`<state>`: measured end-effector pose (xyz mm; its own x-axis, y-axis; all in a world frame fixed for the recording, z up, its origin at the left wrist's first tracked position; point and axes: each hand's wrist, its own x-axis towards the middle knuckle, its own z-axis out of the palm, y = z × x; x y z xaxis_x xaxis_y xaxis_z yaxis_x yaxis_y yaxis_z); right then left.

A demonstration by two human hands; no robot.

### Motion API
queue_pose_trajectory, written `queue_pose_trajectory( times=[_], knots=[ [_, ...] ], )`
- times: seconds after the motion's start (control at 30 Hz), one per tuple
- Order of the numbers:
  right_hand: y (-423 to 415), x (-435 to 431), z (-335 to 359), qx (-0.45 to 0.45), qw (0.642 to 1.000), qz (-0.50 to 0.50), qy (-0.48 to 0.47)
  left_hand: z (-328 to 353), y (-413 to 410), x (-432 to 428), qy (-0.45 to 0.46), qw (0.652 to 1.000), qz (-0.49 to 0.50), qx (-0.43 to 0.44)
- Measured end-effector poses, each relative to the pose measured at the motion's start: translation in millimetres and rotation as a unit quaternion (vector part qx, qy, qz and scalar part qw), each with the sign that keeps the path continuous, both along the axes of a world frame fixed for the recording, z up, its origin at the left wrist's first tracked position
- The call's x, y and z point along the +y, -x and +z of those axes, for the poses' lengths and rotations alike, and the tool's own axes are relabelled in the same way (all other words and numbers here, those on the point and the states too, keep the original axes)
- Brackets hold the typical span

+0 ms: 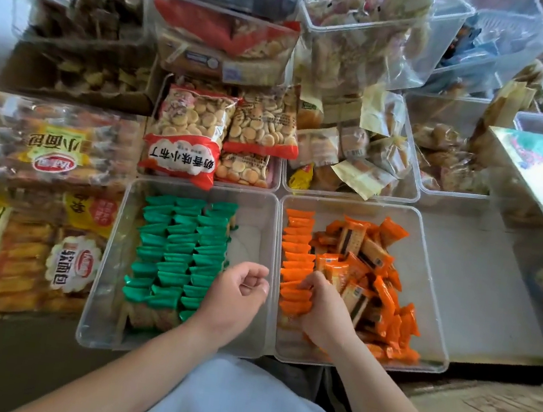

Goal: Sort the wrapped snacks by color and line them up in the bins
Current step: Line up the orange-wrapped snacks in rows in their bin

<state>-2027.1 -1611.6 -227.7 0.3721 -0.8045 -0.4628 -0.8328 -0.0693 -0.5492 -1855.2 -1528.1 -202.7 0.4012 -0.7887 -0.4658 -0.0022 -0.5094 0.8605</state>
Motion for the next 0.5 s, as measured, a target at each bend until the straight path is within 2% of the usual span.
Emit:
queue_pose_trajectory(
  times=[0.23,0.4,0.5],
  knots=[
    [3,7,-1,0.108,0.994,0.016,0.020,1,5,-3,-0.006,0.999,-0.047,-0.023],
    [8,-2,16,0.060,0.998,0.009,-0.003,4,14,-4,0.001,0.993,-0.091,-0.070],
    [32,-10,32,0.050,0.998,-0.016,0.028,13,25,-7,0.012,0.988,-0.131,-0.085]
  ],
)
